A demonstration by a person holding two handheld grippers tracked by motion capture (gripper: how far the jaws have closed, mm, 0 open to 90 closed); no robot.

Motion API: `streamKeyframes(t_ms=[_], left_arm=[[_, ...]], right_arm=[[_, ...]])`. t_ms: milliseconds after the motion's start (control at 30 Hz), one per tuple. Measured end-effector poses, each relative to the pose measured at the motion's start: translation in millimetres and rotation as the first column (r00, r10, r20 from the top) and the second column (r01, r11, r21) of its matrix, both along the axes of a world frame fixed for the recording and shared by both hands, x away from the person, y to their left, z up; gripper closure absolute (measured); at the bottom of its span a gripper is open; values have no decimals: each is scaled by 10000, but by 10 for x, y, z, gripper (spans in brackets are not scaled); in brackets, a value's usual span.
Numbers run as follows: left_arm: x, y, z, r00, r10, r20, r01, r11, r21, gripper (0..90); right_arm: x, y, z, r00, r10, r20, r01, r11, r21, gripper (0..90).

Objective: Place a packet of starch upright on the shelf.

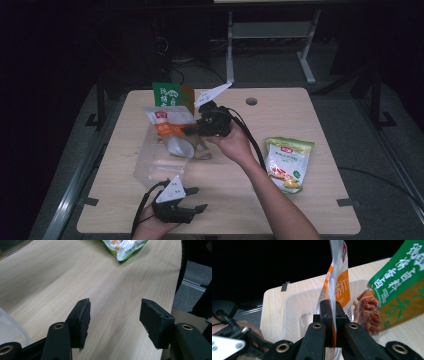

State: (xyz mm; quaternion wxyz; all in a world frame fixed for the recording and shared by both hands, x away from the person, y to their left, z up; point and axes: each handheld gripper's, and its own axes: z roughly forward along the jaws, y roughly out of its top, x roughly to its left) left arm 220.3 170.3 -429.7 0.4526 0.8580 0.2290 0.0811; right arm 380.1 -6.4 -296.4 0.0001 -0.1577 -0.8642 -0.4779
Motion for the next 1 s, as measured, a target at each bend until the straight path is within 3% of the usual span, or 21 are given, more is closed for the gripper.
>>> streamKeyframes(t_ms=[267,467,1000], left_arm=[[0,25,-11,10000,-12,32,12,10000,98,412],[4,38,-14,10000,13,55,-13,10000,73,411],[6,67,-27,10000,78,22,-78,10000,56,403]], right_arm=[[75,235,-58,9996,112,-278,-112,9999,-2,900],[111,385,-83,9994,237,-248,-239,9997,-100,900],[199,660,-273,9982,172,-582,-178,9998,-91,900]])
